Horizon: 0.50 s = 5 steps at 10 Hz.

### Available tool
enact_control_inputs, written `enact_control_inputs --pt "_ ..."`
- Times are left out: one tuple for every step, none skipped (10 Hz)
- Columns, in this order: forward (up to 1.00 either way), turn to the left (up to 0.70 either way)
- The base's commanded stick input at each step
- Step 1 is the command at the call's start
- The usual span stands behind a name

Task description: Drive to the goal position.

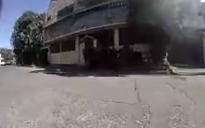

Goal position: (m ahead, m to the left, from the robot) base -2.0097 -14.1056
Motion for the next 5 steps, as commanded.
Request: enact_control_inputs --pt "0.0 -0.66" --pt "0.0 -0.66" --pt "0.0 -0.67" --pt "0.0 -0.67" --pt "0.0 -0.67"
